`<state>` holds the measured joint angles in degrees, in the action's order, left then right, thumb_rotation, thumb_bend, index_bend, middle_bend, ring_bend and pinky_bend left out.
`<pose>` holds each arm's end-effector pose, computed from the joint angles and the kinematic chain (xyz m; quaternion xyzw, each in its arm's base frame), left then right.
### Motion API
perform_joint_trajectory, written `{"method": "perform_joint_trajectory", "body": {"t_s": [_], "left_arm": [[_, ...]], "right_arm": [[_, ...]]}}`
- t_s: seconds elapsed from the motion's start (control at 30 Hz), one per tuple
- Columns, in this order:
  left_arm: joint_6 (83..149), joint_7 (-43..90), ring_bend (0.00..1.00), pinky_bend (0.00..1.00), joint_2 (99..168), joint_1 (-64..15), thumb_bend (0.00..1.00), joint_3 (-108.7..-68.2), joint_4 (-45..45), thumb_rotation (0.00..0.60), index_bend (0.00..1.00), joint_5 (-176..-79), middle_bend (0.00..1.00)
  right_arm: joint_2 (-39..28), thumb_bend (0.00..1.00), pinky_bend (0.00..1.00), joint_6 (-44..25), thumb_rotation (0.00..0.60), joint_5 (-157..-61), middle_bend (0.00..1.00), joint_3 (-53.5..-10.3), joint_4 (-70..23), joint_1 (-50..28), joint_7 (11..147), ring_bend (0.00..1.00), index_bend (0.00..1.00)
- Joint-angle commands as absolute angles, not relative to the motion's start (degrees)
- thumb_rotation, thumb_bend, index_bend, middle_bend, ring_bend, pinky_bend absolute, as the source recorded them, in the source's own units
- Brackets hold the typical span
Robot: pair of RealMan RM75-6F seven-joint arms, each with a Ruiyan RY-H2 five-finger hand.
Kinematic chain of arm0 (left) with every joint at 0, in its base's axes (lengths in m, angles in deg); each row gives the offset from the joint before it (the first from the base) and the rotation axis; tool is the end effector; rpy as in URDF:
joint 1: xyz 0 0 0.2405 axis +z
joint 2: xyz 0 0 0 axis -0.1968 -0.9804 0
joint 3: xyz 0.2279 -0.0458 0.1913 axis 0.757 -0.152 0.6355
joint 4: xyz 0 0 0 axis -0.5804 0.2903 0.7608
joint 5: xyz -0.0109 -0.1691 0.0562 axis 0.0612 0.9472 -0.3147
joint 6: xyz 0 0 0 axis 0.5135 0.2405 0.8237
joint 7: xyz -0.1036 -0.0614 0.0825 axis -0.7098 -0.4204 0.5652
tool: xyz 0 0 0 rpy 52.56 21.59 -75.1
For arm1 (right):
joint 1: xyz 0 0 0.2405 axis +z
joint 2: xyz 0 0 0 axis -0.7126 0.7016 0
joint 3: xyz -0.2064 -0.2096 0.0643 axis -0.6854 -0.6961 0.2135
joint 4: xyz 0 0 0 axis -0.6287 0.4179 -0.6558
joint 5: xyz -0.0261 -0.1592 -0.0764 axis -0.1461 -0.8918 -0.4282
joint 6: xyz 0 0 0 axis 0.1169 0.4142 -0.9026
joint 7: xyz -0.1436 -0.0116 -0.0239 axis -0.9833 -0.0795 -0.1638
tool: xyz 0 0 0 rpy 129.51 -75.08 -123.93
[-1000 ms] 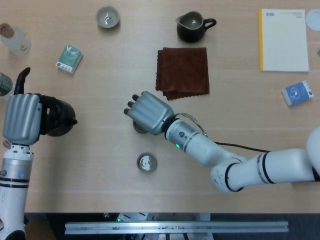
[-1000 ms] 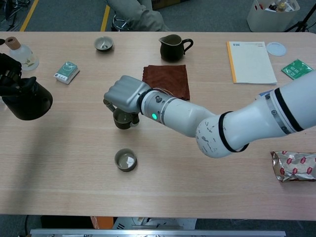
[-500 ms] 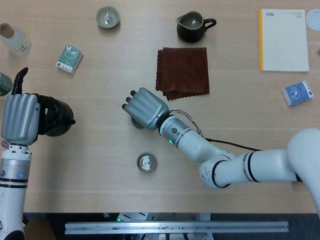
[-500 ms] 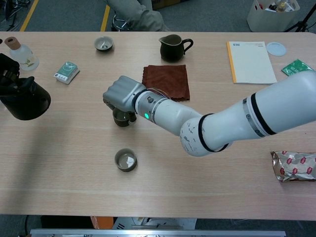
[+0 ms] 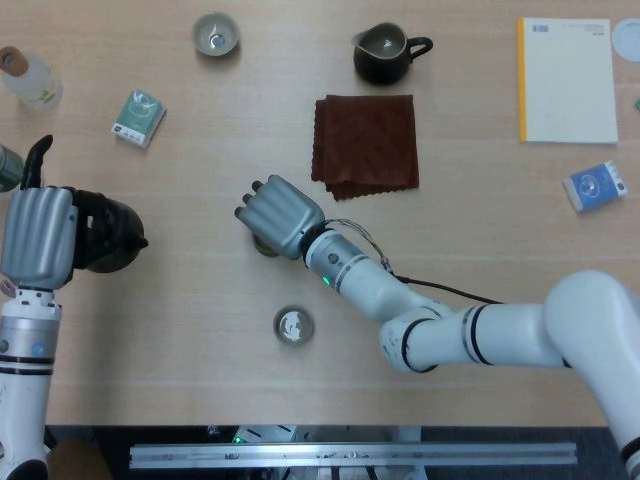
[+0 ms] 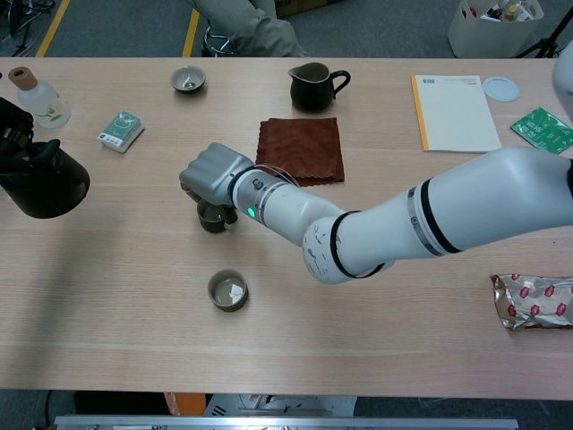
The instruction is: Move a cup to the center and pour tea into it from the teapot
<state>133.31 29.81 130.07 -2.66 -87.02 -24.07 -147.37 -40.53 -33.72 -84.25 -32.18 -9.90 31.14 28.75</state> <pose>-0.2788 0.2401 0.1154 -0.5658 -0.4360 -0.4798 0.5095 0.0107 -0.3622 -0.1797 0.9012 -0.1880 0.2421 0.3064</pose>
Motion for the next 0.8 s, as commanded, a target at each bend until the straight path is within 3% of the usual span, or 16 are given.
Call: {"method": "perform_joint_trajectory", "body": {"t_s": [0.03,0.53,0.8], "left_arm": [[133.3,29.8,0.79,0.07,130.1,-2.6,0.36,-87.0,-24.1,0.599,0.94,-147.4,1.00],[133.3,29.6,0.79,0.07,130.3,-2.5,0.36,-86.8,-23.9,0.599,0.94,-147.5,1.00],[133.4,29.3,0.79,0.07,130.4,-2.4,0.36,-86.8,-23.6,0.598,0.94,-147.6,1.00]], "right_arm": [[-40.8,0.16,0.44,-33.9,0.600,-84.5,0.37,-32.1,-9.5,31.2,29.2,0.30,0.47],[-41.1,0.16,0.31,-35.8,0.600,-84.6,0.32,-32.4,-8.4,31.7,30.3,0.23,0.33],[-40.2,0.16,0.21,-36.2,0.600,-85.2,0.24,-32.2,-9.3,31.7,31.6,0.16,0.18]]}}
